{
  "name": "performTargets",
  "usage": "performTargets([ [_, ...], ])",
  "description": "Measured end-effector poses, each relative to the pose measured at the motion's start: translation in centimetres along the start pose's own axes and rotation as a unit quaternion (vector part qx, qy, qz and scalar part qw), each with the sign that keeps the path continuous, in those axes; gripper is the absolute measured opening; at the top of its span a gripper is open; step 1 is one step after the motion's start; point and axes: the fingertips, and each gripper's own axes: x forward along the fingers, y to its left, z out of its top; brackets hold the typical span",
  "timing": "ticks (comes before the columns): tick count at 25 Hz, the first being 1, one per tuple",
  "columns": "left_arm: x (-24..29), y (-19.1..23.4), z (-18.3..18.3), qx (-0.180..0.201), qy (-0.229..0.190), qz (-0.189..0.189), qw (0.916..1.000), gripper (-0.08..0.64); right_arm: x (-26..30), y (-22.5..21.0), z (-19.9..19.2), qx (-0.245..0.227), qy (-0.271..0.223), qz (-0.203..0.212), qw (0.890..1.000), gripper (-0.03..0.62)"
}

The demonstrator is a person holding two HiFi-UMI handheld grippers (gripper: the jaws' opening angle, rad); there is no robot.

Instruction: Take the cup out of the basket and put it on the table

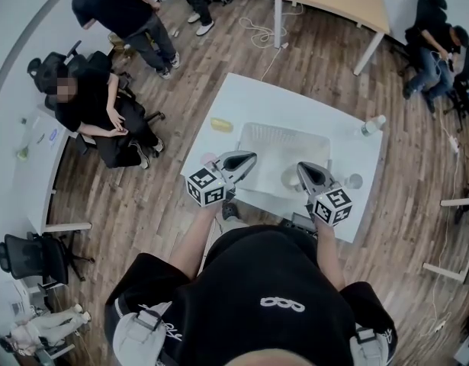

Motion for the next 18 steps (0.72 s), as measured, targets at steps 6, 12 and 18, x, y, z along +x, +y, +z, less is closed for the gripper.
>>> performTargets([
  [6,1.0,-0.5,-0.4,0.002,0.008,-0.004,1.0000,0.008,-1.1,-1.2,-0.1,0.001,-0.003,-0.012,1.000,0.025],
  [12,1.6,-0.3,-0.3,0.002,0.008,-0.002,1.0000,0.008,-2.3,-2.7,-0.4,0.007,-0.004,-0.030,1.000,0.025],
  [18,1.6,-0.5,-0.2,0.007,0.016,-0.003,0.9998,0.008,-3.2,-3.2,-0.3,0.012,-0.004,-0.045,0.999,0.025],
])
